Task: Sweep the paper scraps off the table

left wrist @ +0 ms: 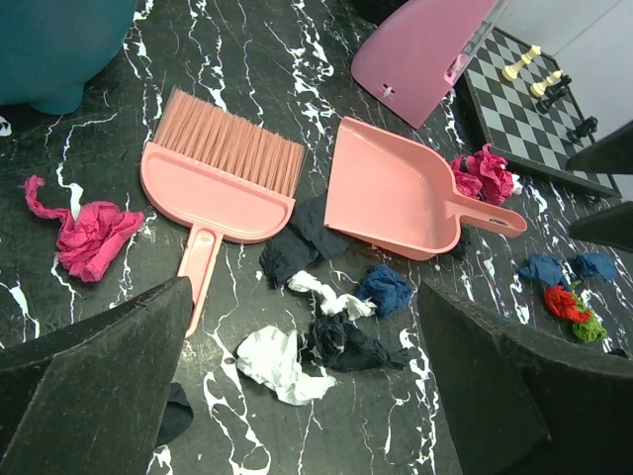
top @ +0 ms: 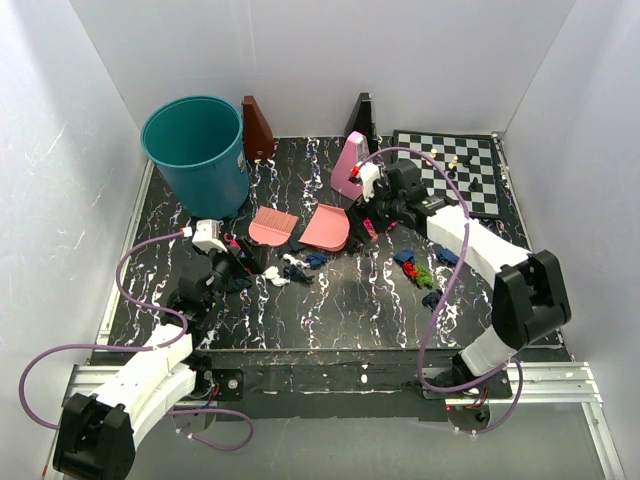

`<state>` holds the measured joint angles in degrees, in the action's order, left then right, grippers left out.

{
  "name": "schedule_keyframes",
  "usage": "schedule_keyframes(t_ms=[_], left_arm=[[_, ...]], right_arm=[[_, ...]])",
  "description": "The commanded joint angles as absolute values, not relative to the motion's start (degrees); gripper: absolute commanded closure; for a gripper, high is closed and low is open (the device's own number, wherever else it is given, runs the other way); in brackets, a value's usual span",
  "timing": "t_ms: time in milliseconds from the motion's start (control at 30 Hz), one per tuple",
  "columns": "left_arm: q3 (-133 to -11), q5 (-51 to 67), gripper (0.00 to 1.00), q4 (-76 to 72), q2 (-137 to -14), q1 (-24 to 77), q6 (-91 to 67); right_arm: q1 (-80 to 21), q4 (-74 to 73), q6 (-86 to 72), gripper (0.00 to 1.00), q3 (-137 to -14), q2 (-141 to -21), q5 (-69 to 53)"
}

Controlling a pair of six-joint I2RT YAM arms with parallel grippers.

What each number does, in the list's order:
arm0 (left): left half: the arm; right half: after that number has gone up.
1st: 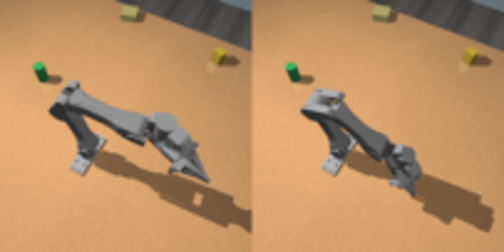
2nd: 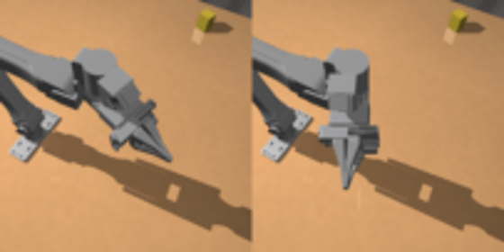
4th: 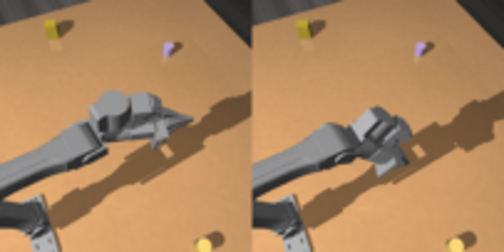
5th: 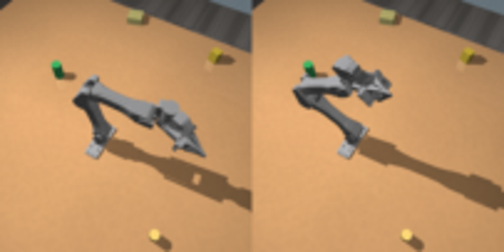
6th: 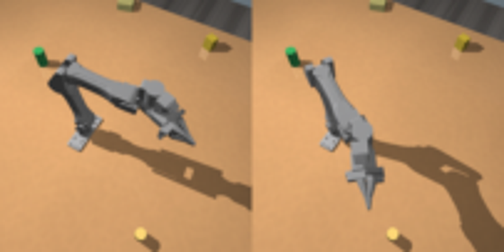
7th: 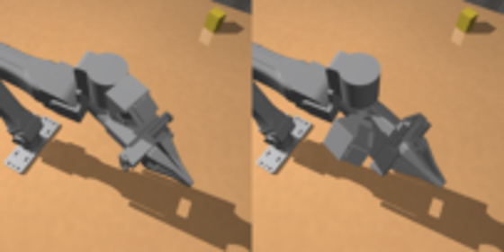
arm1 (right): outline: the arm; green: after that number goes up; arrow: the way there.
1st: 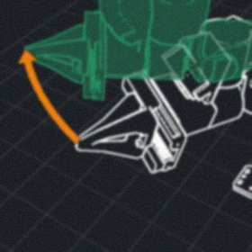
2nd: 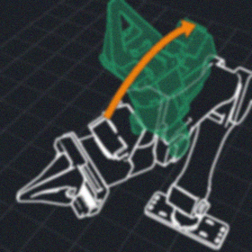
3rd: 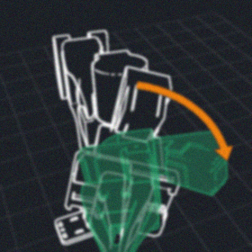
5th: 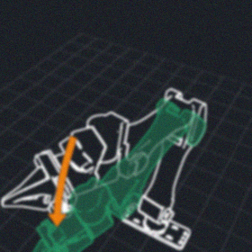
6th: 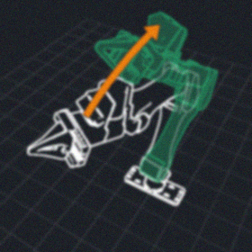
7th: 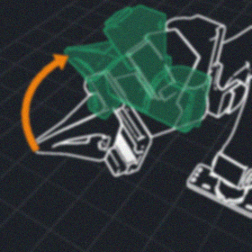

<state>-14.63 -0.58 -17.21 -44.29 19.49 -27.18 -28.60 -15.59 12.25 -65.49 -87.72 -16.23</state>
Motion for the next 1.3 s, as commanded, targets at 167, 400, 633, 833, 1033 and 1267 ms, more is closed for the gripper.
schedule_keyframes(t_ms=[167, 400, 633, 833, 1033, 1267], left_arm=[[-14.24, -0.7, 0.02, -18.11, -44.38, 19.69, -25.75], [-14.33, -0.88, 0.02, -18.1, -43.94, 19.69, -25.84], [-14.5, -0.97, 0.02, -17.93, -44.3, 19.69, -25.93], [-14.5, -0.88, 0.02, -17.93, -44.21, 19.69, -25.93], [-14.59, -0.97, 0.02, -17.75, -44.21, 19.69, -25.93], [-14.59, -1.05, 0.02, -17.49, -43.86, 19.69, -25.93]], right_arm=[[-29.62, -23.99, 20.04, 0.05, -79.27, -98.25, -16.0], [-30.5, -26.63, 20.57, 0.16, -82.0, -102.91, -14.59], [-30.85, -26.28, 20.92, 0.18, -81.04, -105.02, -13.71], [-31.02, -27.86, 21.36, 0.22, -81.74, -107.84, -11.25], [-30.94, -28.2, 20.92, 0.27, -82.96, -109.42, -9.76], [-31.03, -28.91, 21.01, 0.43, -84.11, -111.18, -9.58]])
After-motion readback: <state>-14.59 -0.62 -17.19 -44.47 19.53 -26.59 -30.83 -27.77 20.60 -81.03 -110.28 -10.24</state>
